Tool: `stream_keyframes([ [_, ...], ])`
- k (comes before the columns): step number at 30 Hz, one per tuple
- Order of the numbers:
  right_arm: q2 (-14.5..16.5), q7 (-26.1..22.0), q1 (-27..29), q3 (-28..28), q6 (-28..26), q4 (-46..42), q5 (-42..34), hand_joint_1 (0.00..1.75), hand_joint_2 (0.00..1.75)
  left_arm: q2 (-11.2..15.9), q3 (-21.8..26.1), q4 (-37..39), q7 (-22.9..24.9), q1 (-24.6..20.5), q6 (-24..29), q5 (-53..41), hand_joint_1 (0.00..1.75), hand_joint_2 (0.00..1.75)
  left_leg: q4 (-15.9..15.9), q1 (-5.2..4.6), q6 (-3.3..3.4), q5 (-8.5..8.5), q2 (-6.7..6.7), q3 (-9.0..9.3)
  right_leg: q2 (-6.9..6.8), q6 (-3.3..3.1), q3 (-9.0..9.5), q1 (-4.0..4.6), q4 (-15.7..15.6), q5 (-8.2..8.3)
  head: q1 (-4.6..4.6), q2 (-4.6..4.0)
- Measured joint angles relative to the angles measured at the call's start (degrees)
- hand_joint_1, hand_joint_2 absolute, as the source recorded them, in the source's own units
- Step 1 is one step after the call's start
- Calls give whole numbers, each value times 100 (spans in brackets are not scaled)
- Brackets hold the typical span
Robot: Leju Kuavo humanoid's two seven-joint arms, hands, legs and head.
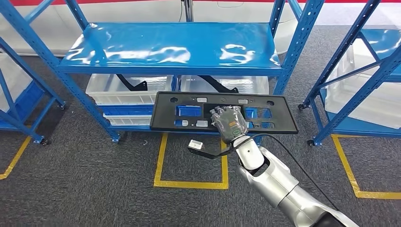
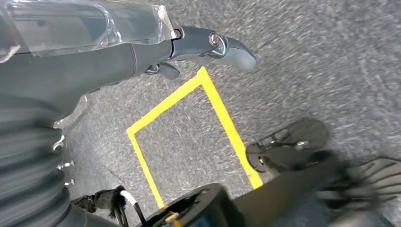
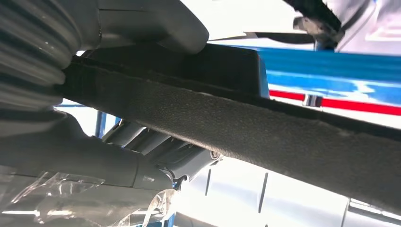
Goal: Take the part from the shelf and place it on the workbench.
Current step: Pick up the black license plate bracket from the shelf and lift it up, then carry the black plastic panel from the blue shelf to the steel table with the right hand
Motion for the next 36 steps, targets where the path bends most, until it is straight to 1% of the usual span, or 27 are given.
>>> stream_keyframes([
  [2, -23, 28, -28, -42, -20, -17, -12, 175, 175, 0, 1, 0, 0, -35, 12, 0, 0, 175, -933, -27, 45, -79, -18, 605, -2, 52, -105, -1, -16, 153, -1, 1],
  [3, -32, 31, -51, -64, -25, -25, -33, 175, 175, 0, 2, 0, 0, -56, 15, 4, 0, 175, -1181, -48, 74, -122, -28, 725, -6, 78, -148, -4, -37, 241, -1, 1],
  [5, -53, -1, -78, -91, 4, -27, -133, 175, 175, -4, 2, 0, 0, -66, 19, 13, 0, 175, -1266, -48, 151, -57, -25, 623, -1, 137, -251, -8, -66, 350, 0, 1],
  [6, -65, -34, -75, -92, 50, -26, -198, 175, 175, -5, 3, 0, 0, -54, 19, 20, 0, 175, -1244, -40, 192, 11, -14, 540, 5, 172, -316, -10, 18, 236, 0, 0],
  [7, -78, -68, -61, -93, 105, -26, -265, 175, 175, -7, 4, 0, 0, -39, 17, 23, 0, 175, -1236, -30, 241, 83, -2, 462, 12, 204, -398, -11, 234, -20, 1, 0],
  [9, -106, -113, -37, -93, 216, -26, -359, 175, 175, -5, 8, 0, -1, -25, 16, 29, 0, 175, -1214, -43, 308, 225, 11, 295, 15, 247, -599, -23, 1046, -736, 1, -1],
  [10, -118, -119, -28, -93, 252, -26, -383, 175, 175, -4, 9, 0, -2, -26, 17, 27, 0, 175, -1202, -52, 327, 298, 13, 202, 16, 258, -688, -26, 1521, -994, 1, -1],
  [11, -126, -120, -20, -93, 279, -26, -392, 175, 175, -4, 10, 0, -3, -27, 19, 24, 0, 175, -1190, -56, 330, 369, 14, 107, 16, 263, -725, -28, 1893, -1088, 1, 0],
  [12, -129, -118, -12, -93, 294, -26, -396, 175, 175, -4, 11, 0, -4, -27, 20, 20, 0, 175, -1180, -58, 326, 441, 15, 11, 16, 263, -682, -29, 2105, -1034, 1, 0],
  [13, -131, -114, -3, -93, 302, -26, -391, 175, 175, -4, 11, 0, -4, -24, 20, 13, 0, 175, -1173, -56, 315, 508, 16, -77, 16, 255, -540, -30, 2089, -876, 1, 0],
  [14, -131, -105, 1, -93, 304, -26, -380, 175, 175, -4, 11, 0, -6, -20, 20, 5, 0, 175, -1170, -55, 300, 573, 15, -155, 18, 238, -290, -31, 1860, -717, 2, 1],
  [15, -131, -94, -2, -94, 303, -26, -365, 175, 175, -4, 11, 0, -11, -16, 21, -5, 0, 175, -1169, -54, 280, 630, 12, -212, 24, 206, 80, -24, 1446, -659, 2, 1],
  [17, -119, -75, -24, -95, 301, -29, -338, 175, 175, -4, 11, 0, -33, -11, 24, -27, 0, 175, -1173, -63, 224, 723, 9, -265, 33, 136, 849, 4, 419, -819, 2, 1],
  [18, -109, -70, -40, -96, 299, -32, -332, 175, 175, -4, 11, 0, -44, -13, 25, -37, 0, 175, -1181, -64, 191, 777, 12, -281, 36, 104, 1075, 24, 83, -916, 2, 0],
  [19, -102, -68, -53, -96, 299, -35, -328, 175, 175, -4, 11, 0, -51, -15, 26, -46, 0, 175, -1193, -66, 156, 833, 15, -298, 35, 78, 1151, 35, -95, -951, 1, 0],
  [21, -102, -61, -60, -96, 298, -38, -320, 175, 175, 4, 11, 2, -55, -9, 26, -63, 0, 175, -1143, -49, 86, 812, 11, -382, 22, 20, 1068, 9, -108, -863, 0, 0],
  [22, -105, -56, -54, -96, 296, -39, -314, 175, 175, 7, 10, 3, -55, 6, 25, -72, 0, 175, -970, -39, 51, 642, 7, -472, 14, -17, 1018, -9, -115, -807, -2, -1],
  [23, -107, -51, -50, -96, 293, -39, -306, 175, 175, 10, 10, 4, -55, 17, 24, -78, 0, 175, -663, -21, 18, 381, 3, -604, 6, -45, 959, -23, -119, -747, -2, -1],
  [25, -106, -38, -43, -96, 281, -39, -290, 175, 175, 10, 11, 4, -56, 14, 22, -93, 0, 175, 239, 3, -43, -148, 4, -924, -6, -76, 821, -15, -107, -644, -3, -1],
  [26, -106, -30, -32, -96, 273, -39, -283, 175, 175, 10, 12, 4, -57, 5, 23, -98, 0, 175, 612, 10, -67, -254, 5, -1030, -21, -73, 757, -13, -98, -602, -3, -1],
  [27, -106, -22, -16, -96, 262, -39, -278, 175, 175, 11, 13, 4, -56, -2, 24, -105, 0, 175, 802, 14, -85, -227, 6, -1039, -39, -68, 697, -12, -83, -566, -2, -1],
  [28, -106, -16, 5, -96, 253, -39, -273, 175, 175, 11, 13, 4, -54, 0, 24, -111, 0, 175, 751, 18, -94, -99, 12, -931, -61, -59, 648, -14, -67, -540, -2, -1],
  [29, -106, -12, 22, -96, 246, -39, -270, 175, 175, 11, 12, 4, -48, 7, 24, -115, 0, 175, 452, 22, -96, 63, 40, -704, -82, -46, 613, -17, -52, -520, -1, -1],
  [30, -106, -9, 31, -96, 242, -39, -267, 175, 175, 11, 11, 4, -42, 14, 23, -120, 0, 175, 23, 22, -89, 193, 114, -407, -105, -29, 591, -15, -41, -504, -1, -1],
  [32, -111, -2, 24, -97, 232, -39, -264, 175, 175, 13, 11, 4, -33, 4, 24, -125, 0, 175, -775, -5, -51, 293, 263, 84, -165, 13, 564, 12, -21, -477, 0, -1],
  [33, -115, 1, 17, -97, 225, -39, -261, 175, 175, 14, 11, 4, -33, -11, 24, -126, 0, 175, -993, -17, -19, 269, 295, 197, -206, 34, 546, 27, -7, -466, 1, -1],
  [36, -121, 0, 22, -98, 210, -39, -252, 175, 175, 14, 10, 4, -33, -13, 24, -127, 0, 175, -1156, -9, 130, 244, 177, 200, -287, 106, 462, 36, 91, -506, 1, -1],
])
